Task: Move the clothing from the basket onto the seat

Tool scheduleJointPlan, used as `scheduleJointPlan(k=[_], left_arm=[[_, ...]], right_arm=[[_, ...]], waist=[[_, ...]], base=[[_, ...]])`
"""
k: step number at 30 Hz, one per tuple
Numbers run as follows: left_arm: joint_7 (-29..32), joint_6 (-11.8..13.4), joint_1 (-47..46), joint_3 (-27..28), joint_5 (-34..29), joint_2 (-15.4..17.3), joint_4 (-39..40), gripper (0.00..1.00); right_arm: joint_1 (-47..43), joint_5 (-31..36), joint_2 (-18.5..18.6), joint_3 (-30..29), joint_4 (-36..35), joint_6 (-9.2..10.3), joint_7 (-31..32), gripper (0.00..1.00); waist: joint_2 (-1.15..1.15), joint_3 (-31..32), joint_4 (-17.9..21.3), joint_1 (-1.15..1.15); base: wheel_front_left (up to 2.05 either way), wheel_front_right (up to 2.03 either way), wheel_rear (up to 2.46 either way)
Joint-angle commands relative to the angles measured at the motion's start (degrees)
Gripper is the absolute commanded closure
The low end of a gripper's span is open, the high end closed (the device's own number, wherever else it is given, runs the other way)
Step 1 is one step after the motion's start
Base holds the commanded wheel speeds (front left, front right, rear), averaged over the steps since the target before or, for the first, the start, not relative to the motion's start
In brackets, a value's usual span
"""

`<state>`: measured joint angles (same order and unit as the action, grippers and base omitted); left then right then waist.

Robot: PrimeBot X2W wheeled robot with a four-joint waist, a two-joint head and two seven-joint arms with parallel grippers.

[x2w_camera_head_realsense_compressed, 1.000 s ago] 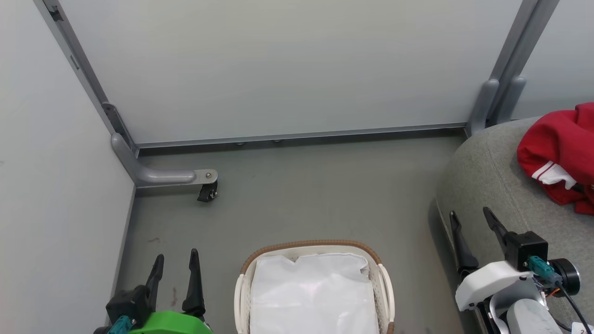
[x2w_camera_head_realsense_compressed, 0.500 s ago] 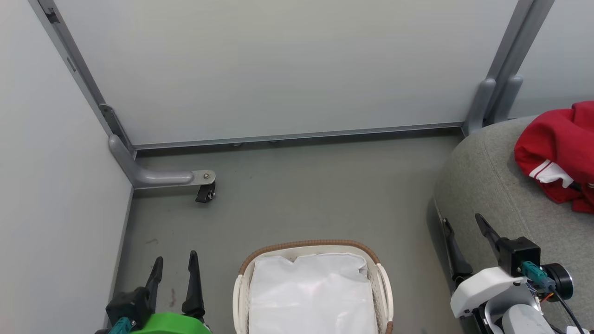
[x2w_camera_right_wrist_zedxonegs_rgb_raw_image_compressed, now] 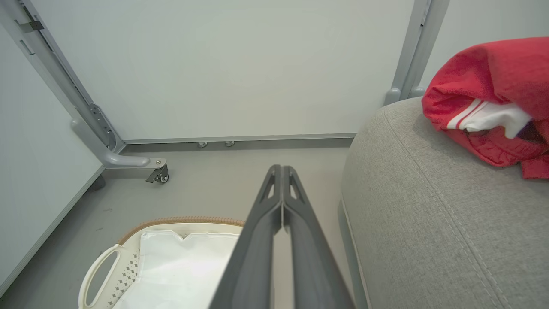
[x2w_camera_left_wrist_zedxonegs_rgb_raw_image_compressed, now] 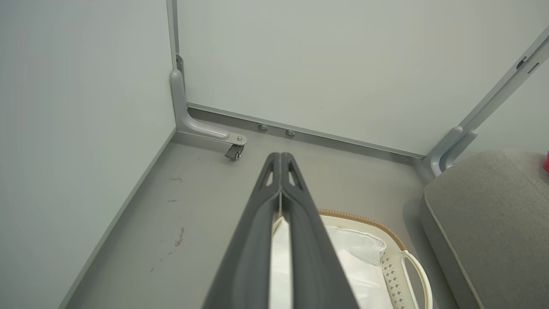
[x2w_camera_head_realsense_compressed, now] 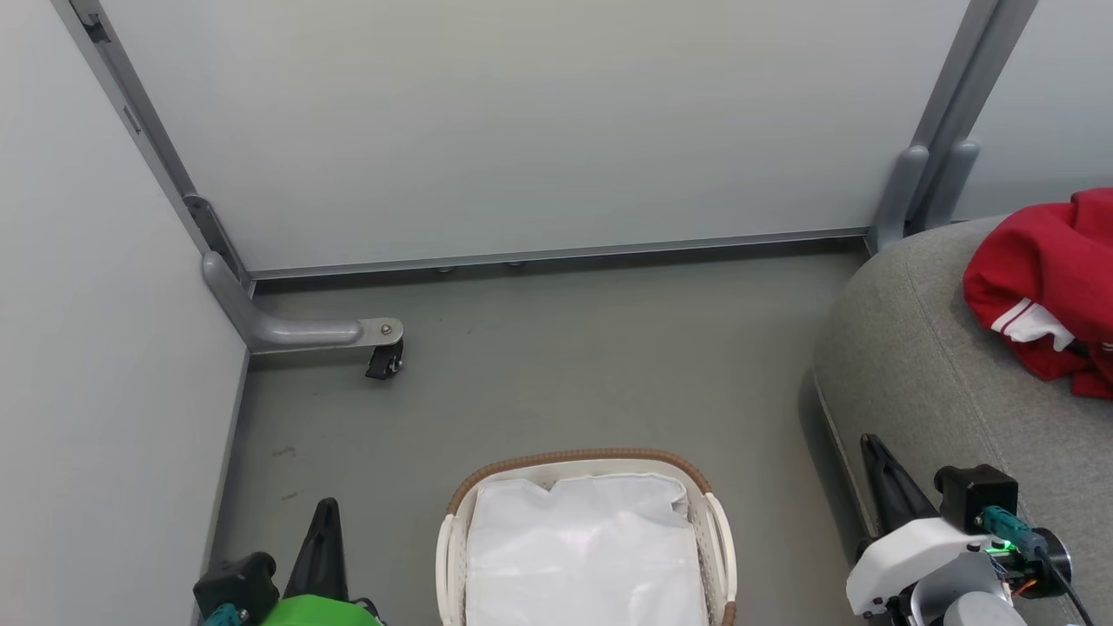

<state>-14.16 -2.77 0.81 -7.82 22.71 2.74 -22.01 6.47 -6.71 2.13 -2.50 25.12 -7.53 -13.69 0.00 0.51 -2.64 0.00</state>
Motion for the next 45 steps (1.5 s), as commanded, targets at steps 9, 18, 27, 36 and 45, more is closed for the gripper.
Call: scheduleJointPlan(k=[9, 18, 27, 36, 45], left_arm=[[2.7, -0.7, -1.4, 2.2, 10.0, 0.1, 1.9, 1.0], [5.0, -1.3, -2.2, 3.7, 17.6, 0.1, 2.8, 1.0], [7.0, -1.7, -2.9, 5.1, 24.3, 0.1, 3.5, 1.0], [8.9, -2.2, -3.6, 6.4, 30.6, 0.1, 4.1, 1.0], [10.6, -2.5, -4.2, 7.6, 36.1, 0.1, 4.7, 1.0]], right_arm=[[0.8, -12.4, 0.4, -0.6, -2.5, 0.01, 2.6, 1.0], [0.5, -21.8, 0.4, -0.8, -3.9, 0.01, 4.7, 1.0], [0.3, -30.0, 0.5, -1.2, -4.9, 0.02, 6.7, 1.0], [0.3, -37.6, 0.6, -1.6, -5.8, 0.02, 8.5, 1.0], [0.2, -44.4, 0.6, -2.0, -6.6, 0.03, 10.2, 1.0]], waist=[[0.0, 0.0, 0.2, 0.0], [0.0, -0.1, 0.4, 0.0], [0.0, -0.2, 0.6, 0.0], [0.0, -0.2, 0.8, 0.0], [0.0, -0.3, 1.0, 0.0]], base=[[0.0, 0.0, 0.0], [0.0, 0.0, 0.0], [0.0, 0.0, 0.0], [0.0, 0.0, 0.0], [0.0, 0.0, 0.0]])
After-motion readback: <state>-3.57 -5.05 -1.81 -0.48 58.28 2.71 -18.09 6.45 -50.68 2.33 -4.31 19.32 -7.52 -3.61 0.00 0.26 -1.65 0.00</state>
